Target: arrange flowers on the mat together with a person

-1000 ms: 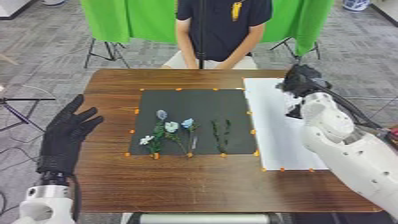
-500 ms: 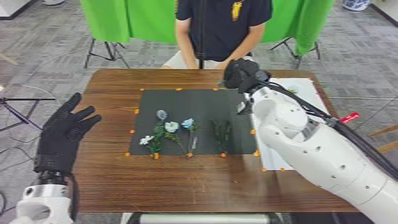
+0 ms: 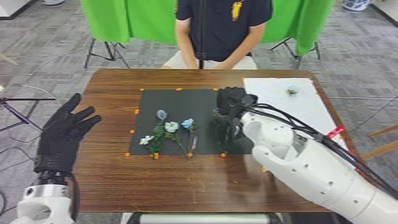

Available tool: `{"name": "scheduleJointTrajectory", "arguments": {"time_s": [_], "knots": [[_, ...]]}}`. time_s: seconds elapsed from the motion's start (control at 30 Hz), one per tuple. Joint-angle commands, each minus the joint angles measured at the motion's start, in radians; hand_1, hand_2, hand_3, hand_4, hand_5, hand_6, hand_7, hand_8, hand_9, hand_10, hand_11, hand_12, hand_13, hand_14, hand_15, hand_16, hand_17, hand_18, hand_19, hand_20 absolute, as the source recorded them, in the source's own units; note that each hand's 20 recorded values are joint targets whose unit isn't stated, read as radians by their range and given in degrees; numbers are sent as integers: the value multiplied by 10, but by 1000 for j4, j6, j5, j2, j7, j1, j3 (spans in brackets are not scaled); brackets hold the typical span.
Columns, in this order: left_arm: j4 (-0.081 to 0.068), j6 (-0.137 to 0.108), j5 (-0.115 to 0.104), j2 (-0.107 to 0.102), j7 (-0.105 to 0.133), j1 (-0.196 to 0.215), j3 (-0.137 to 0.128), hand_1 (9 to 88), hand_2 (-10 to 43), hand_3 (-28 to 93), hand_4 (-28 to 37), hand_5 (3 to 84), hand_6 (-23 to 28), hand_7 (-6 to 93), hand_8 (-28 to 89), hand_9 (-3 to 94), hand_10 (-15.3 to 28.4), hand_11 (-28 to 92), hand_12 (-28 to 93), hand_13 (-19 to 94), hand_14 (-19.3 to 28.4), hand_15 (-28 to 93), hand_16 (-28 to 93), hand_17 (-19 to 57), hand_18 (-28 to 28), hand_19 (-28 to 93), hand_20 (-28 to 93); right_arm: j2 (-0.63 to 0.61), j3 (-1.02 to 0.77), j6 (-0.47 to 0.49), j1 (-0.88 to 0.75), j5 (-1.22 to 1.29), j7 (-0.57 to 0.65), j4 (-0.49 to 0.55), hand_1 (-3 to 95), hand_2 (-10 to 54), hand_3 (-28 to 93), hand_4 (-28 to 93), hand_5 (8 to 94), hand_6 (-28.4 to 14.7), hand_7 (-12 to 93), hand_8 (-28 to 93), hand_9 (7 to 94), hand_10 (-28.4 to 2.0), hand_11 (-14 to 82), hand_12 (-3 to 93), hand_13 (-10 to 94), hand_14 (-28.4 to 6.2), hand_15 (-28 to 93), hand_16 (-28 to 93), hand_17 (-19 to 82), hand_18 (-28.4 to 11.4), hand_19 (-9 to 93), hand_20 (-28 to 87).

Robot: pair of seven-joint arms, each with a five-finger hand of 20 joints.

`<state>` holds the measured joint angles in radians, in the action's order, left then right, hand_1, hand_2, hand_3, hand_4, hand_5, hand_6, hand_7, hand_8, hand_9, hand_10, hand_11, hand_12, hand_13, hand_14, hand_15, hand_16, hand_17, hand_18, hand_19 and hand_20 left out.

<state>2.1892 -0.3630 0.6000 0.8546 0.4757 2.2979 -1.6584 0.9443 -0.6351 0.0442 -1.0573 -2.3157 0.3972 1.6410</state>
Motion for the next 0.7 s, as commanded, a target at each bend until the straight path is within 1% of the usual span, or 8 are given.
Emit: {"name": "scheduleJointTrajectory", "arguments": {"time_s": [0.03,0.13,0.2,0.33,0.4,0.6,0.63,0.7], "knots": [[-4,7,6,4,-15,-7,6,247,38,794,-252,358,38,121,-96,389,180,222,102,294,271,477,-72,-85,238,474,158,-12,14,15,-2,-86,-20,-2,562,-95,664,-283,792,63,158,-20,837,-77,95,332,737,-46,406,288,348,-171,737,191],[-4,9,6,3,-19,-2,4,248,38,794,-252,357,38,121,-96,389,179,223,102,294,271,477,-72,-85,238,474,158,-17,0,24,-10,-70,-17,3,560,-95,666,-283,773,66,163,-33,802,-79,75,312,715,-45,386,295,346,-174,727,189],[-2,6,3,3,-18,6,1,248,38,794,-252,357,38,121,-96,389,180,223,102,294,271,477,-72,-86,238,474,158,-18,-4,25,-13,-82,-21,5,558,-95,668,-283,762,66,164,-37,781,-82,97,291,710,-45,385,294,346,-176,726,188],[-3,9,4,2,-20,5,3,248,37,795,-250,357,39,122,-96,389,179,222,102,294,272,478,-72,-86,238,474,159,-23,-4,32,-16,-95,-24,13,533,-95,697,-283,718,64,170,-47,701,-95,174,192,687,-47,395,283,339,-180,727,191],[-5,9,2,0,-17,4,7,248,38,794,-250,358,39,122,-96,389,179,222,102,295,272,478,-72,-85,238,474,159,-23,-5,43,-17,-93,-28,17,529,-95,700,-283,708,66,172,-50,678,-98,177,169,676,-48,393,280,339,-181,725,190],[-4,8,-2,-5,-11,9,8,248,37,795,-250,358,39,121,-96,388,179,222,102,295,272,479,-72,-86,238,474,159,-24,-8,59,-18,-101,-28,26,510,-95,716,-283,676,70,164,-66,646,-100,162,150,661,-56,392,266,336,-184,719,186],[-4,11,2,-2,-16,10,5,248,37,795,-250,358,39,121,-96,388,180,222,102,295,272,479,-72,-86,238,474,159,-24,-14,63,-21,-105,-32,29,509,-95,717,-283,674,70,164,-69,643,-100,160,149,659,-55,393,264,335,-185,719,186],[-2,6,-3,-4,-13,16,6,250,38,794,-251,358,40,122,-96,388,180,223,102,295,272,479,-72,-86,239,474,159,-28,-10,74,-19,-134,-35,34,504,-95,723,-283,663,71,162,-96,641,-100,160,149,656,-58,399,256,332,-188,720,187]]}}
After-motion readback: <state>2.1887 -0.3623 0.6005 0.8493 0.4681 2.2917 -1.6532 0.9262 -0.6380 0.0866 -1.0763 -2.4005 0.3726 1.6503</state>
